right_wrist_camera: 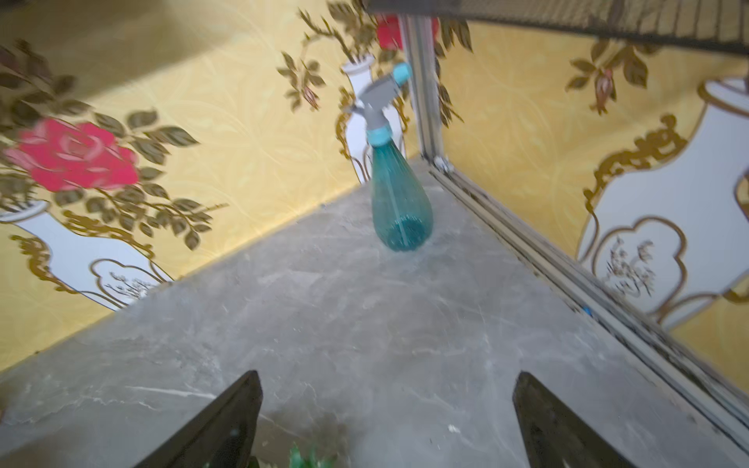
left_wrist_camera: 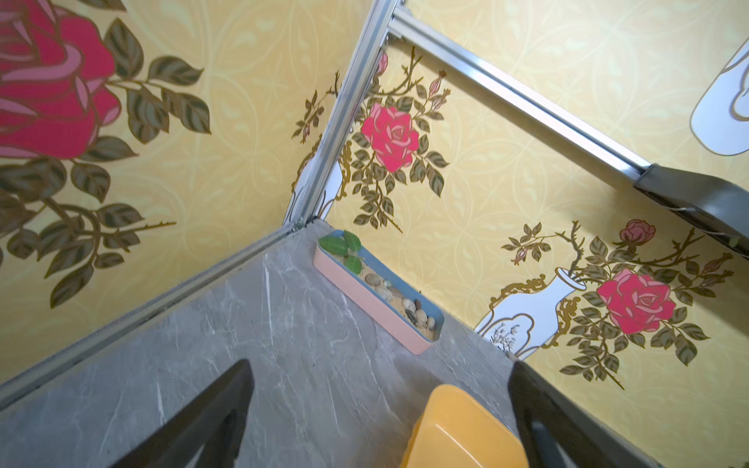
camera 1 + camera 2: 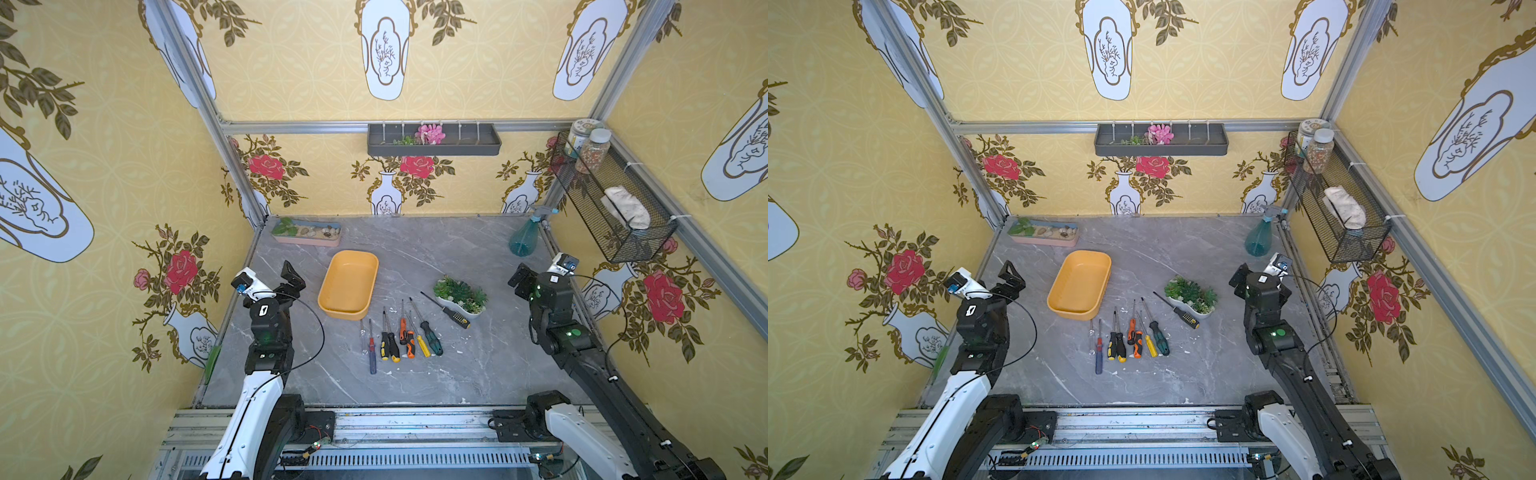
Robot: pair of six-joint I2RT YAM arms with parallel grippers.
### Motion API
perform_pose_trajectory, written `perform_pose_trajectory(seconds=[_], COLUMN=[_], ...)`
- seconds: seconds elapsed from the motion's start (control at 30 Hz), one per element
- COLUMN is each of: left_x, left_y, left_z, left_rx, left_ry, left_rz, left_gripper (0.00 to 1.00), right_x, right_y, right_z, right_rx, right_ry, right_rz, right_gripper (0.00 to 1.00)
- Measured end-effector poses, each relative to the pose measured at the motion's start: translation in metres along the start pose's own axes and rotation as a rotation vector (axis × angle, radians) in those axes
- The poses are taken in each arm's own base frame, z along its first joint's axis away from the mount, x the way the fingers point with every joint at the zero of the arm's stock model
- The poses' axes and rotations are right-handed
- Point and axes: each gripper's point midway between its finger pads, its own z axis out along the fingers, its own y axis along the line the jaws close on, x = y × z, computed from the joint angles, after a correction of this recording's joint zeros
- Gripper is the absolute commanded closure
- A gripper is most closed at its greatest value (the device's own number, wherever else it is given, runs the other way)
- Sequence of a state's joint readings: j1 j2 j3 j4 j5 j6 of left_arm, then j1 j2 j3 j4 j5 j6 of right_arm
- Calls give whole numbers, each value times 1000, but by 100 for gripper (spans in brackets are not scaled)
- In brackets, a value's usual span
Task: Put the screwdriver on the desktop into the storage box
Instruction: Pick up the screwdriver from the center of the board.
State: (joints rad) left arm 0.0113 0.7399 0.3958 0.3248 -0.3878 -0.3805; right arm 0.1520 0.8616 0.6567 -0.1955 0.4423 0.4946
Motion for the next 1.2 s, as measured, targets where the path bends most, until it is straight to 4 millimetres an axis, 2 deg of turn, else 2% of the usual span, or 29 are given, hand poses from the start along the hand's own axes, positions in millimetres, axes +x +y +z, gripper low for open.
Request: perform_pose_trajectory(seconds=[0.1, 0.2, 0.37, 0.57, 0.8, 0.9, 1.0, 1.13, 1.2], left_x=[10, 24, 55, 86, 137, 159, 181, 206, 212], left_y=[-8, -12, -18, -33, -47, -53, -55, -49, -44], left_z=[-2, -5, -22, -60, -111, -132, -150, -165, -167], left_rx=[12, -6, -41, -44, -50, -48, -59, -92, -111], left_ry=[119, 241, 447, 635, 872, 970, 1060, 1152, 1169], left_rz=[-51, -123, -172, -189, -183, -150, -103, -53, -39], left_gripper=[1, 3, 6, 10, 19, 22, 23, 26, 28], right_x=[31, 53, 98, 144, 210, 232, 244, 258, 264], right_y=[-2, 6, 45, 89, 129, 142, 152, 163, 169], right_z=[-3, -9, -42, -85, -122, -128, -125, -118, -111], right_rx=[23, 10, -119, -254, -337, -349, -355, -336, -329], right_ry=[202, 355, 574, 725, 871, 920, 943, 969, 974], right_rz=[-4, -15, -114, -285, -508, -558, -560, -563, -571], right_gripper=[3, 3, 1, 4, 13, 19, 25, 34, 38])
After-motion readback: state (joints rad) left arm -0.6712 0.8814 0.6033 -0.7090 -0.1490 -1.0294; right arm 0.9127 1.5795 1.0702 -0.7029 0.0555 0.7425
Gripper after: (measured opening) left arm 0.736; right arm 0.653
